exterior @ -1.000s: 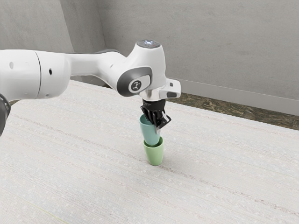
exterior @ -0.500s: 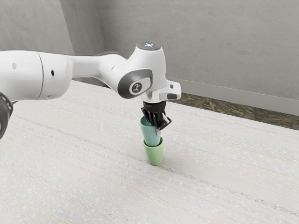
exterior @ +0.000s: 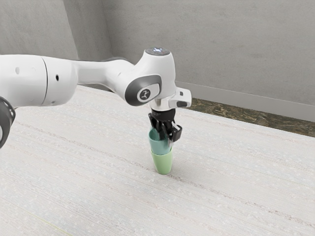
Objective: Place the left cup onto the right cup
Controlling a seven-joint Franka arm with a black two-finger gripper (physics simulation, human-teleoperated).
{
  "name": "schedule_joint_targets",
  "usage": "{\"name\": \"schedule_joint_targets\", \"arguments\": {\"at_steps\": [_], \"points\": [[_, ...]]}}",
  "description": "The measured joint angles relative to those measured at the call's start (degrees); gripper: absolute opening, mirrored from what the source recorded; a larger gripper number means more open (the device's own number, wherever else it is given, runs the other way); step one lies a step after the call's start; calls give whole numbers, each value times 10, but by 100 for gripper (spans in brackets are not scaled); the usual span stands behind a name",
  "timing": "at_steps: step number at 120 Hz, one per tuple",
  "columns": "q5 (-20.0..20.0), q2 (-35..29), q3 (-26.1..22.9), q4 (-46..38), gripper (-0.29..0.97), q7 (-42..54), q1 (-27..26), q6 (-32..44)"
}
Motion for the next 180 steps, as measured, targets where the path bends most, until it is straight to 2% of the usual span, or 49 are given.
{"name": "schedule_joint_targets", "arguments": {"at_steps": [21, 50, 118, 180], "points": [[-2, 0, 0, 0, 51, 1, 0, 0], [-3, 0, 0, 0, 63, 3, 0, 0], [-4, -19, 0, 1, 68, 2, 0, -4], [-9, -85, 8, 5, 68, 3, 4, -34]]}}
